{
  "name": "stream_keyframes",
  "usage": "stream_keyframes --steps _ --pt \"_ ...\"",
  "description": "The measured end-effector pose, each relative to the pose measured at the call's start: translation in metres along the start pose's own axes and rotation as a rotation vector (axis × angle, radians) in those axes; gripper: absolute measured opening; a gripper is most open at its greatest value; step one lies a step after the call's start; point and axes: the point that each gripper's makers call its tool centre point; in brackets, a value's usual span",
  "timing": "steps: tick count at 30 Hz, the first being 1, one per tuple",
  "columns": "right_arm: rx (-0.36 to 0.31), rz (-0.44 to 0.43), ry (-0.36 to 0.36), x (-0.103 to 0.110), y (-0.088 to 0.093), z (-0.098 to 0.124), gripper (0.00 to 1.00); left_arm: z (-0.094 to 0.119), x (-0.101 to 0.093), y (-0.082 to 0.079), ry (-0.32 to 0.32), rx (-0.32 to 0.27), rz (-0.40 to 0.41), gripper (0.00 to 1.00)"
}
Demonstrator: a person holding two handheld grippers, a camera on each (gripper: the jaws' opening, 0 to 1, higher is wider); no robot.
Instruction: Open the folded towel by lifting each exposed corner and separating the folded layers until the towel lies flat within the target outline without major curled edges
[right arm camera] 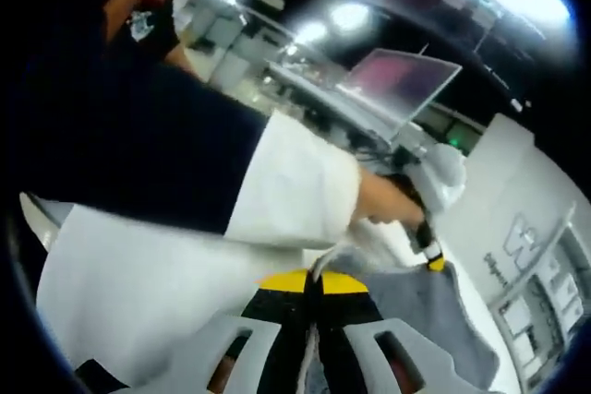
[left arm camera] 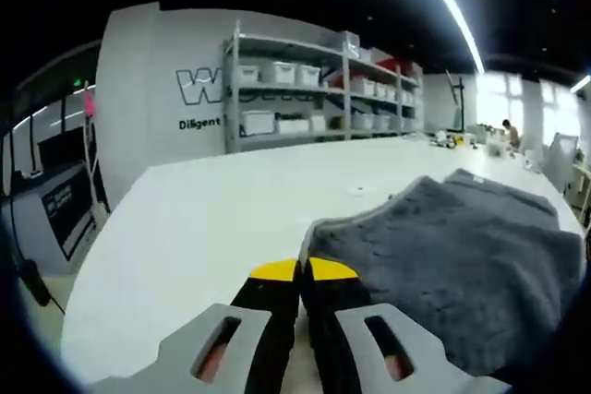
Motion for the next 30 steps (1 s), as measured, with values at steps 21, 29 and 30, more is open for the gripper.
stream_keyframes --steps 21,29,30 --pt "-0.051 0.033 -0.007 0.005 -0.016 -0.027 0.0 0.004 0.039 0.02 -0.077 0.072 -0.033 0.02" --pt "-0.05 0.038 -0.034 0.009 -0.013 -0.031 0.0 0.008 0.038 0.02 -0.049 0.058 0.025 0.03" --pt "-0.058 0.026 -0.045 0.01 -0.014 -0.031 0.0 0.008 0.037 0.02 -0.048 0.057 0.005 0.04"
Point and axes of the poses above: the point that each gripper's makers call its tool centre point, and the gripper's own axes: z roughly backward along the fingers, x roughly to its left, y roughly out of its underside, and after that the axes turned 11 degrees about z, right-handed
